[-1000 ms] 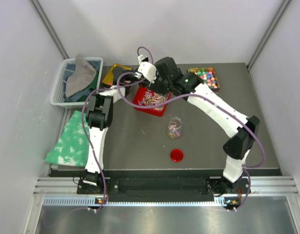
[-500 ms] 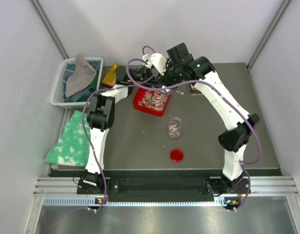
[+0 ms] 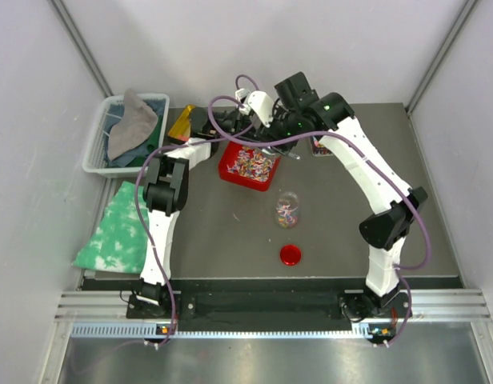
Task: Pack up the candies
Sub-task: Pick up the spatula from the storage box.
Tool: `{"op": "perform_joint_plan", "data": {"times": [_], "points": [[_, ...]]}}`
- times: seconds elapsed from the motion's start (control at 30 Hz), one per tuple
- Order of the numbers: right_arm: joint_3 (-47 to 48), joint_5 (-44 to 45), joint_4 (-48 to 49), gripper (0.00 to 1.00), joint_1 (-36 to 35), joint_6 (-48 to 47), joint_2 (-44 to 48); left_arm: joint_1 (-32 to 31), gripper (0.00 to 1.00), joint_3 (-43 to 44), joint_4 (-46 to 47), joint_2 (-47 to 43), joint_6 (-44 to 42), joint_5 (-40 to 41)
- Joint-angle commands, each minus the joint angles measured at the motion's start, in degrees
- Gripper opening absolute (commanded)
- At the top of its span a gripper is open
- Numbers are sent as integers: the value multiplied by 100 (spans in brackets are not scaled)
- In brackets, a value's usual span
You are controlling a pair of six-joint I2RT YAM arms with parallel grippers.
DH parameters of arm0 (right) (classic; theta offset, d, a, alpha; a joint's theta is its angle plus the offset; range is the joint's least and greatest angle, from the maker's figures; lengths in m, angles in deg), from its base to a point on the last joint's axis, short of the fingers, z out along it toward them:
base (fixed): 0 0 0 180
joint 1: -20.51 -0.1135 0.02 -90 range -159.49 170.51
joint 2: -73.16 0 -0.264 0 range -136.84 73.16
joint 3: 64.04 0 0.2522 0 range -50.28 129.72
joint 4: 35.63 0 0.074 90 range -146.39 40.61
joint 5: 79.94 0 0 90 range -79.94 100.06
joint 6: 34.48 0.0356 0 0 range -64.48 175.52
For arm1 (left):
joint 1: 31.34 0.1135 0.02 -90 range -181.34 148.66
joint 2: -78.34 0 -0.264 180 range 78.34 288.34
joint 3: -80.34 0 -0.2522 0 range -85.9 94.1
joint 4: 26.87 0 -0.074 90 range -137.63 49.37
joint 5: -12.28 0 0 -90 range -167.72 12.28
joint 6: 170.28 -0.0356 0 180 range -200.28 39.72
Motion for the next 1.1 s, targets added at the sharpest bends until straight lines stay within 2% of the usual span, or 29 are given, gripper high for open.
{"op": "perform_joint_plan", "data": {"times": [0.0, 0.23, 0.47, 1.07], "points": [[-42, -296, -571, 53, 50, 142, 477, 65, 0, 248, 2269, -326, 394, -799], [-148, -594, -598, 52, 41, 502, 855, 65, 0, 265, 2277, -282, 394, -799], [-1026, -569, -159, 50, 50, 652, 1049, 74, 0, 406, 2277, -238, 472, -790], [-1835, 442, 1677, 34, -64, 978, 1083, 65, 0, 371, 2277, -247, 481, -790]]}}
